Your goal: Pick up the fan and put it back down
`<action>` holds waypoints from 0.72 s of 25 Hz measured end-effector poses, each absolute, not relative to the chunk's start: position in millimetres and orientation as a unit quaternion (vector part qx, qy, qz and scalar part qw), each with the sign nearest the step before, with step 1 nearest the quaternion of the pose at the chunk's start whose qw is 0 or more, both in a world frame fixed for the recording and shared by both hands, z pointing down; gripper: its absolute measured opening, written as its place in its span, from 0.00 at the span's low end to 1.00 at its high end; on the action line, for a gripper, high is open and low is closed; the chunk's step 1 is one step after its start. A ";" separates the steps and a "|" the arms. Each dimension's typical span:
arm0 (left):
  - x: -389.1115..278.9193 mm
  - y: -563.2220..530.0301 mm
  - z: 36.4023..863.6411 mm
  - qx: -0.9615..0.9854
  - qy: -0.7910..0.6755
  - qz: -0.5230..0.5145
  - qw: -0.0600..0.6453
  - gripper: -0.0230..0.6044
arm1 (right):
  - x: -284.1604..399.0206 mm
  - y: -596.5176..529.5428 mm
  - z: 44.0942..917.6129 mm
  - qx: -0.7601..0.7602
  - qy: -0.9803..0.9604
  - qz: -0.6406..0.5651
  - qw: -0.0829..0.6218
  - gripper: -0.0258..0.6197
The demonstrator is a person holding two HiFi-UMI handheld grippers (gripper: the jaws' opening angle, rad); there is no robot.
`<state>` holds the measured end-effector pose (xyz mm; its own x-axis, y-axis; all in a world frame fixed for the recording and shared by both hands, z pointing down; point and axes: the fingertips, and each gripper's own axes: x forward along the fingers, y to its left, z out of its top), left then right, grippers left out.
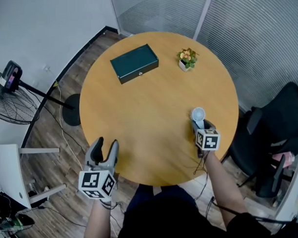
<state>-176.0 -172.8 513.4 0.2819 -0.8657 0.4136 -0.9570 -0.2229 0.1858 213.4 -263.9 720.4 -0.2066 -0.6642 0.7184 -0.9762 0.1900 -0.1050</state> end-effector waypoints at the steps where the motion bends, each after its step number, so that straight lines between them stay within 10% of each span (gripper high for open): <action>1: -174.9 -170.7 511.5 0.775 -0.588 0.110 0.203 0.38 | 213.5 -261.7 713.8 0.569 -0.724 0.285 0.266 0.38; 18: -161.4 -138.6 470.3 0.787 -0.585 0.081 0.178 0.38 | 193.7 -223.9 580.8 0.565 -0.775 0.244 0.147 0.38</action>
<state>-161.4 -138.6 470.3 0.3027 -0.8918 0.3363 -0.9497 -0.2525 0.1852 193.7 -223.9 580.8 -0.3190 -0.8035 0.5026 -0.9465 0.2431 -0.2121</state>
